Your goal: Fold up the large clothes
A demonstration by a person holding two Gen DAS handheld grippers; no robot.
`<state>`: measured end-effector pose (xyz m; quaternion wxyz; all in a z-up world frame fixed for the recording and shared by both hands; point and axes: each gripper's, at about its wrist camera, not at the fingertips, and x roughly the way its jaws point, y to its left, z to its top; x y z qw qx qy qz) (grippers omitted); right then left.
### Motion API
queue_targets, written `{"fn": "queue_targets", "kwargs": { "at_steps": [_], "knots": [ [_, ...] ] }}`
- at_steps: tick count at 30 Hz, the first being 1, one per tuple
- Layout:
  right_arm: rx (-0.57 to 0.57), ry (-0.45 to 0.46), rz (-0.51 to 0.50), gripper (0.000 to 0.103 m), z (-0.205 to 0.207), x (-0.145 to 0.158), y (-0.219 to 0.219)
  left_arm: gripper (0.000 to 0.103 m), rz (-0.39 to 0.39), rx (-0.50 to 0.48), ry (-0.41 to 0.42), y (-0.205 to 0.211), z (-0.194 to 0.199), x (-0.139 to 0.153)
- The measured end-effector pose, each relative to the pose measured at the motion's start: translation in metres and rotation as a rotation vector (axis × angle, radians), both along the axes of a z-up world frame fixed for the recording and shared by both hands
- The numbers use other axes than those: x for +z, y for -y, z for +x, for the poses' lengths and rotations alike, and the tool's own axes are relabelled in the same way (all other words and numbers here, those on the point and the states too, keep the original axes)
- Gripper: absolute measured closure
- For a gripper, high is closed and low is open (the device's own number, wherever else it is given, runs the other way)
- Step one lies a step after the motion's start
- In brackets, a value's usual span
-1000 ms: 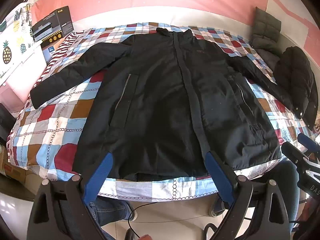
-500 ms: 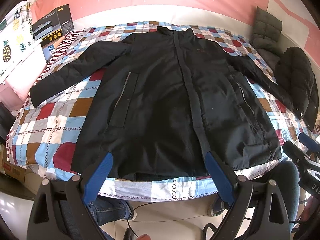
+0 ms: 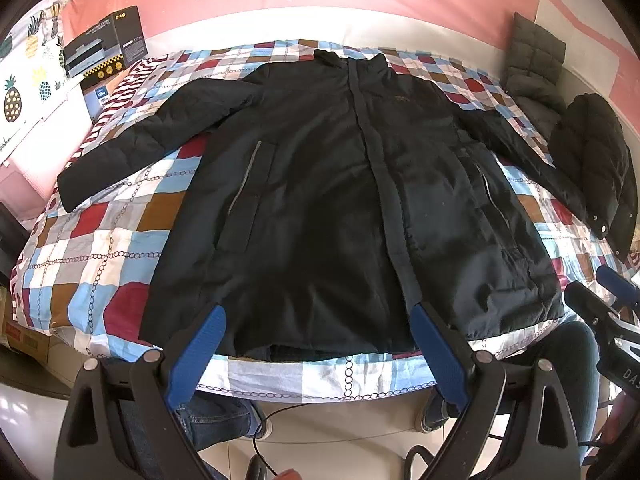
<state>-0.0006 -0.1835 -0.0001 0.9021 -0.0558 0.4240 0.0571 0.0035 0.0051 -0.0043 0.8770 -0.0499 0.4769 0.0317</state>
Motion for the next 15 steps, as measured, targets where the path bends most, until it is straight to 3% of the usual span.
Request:
{"fn": "queue_targets", "kwargs": {
  "at_steps": [15],
  "knots": [
    [-0.003,-0.01,0.004,0.021,0.0015,-0.0036,0.0016,0.008,0.002,-0.007,-0.009,0.0021,0.0016,0.0009]
  ]
}}
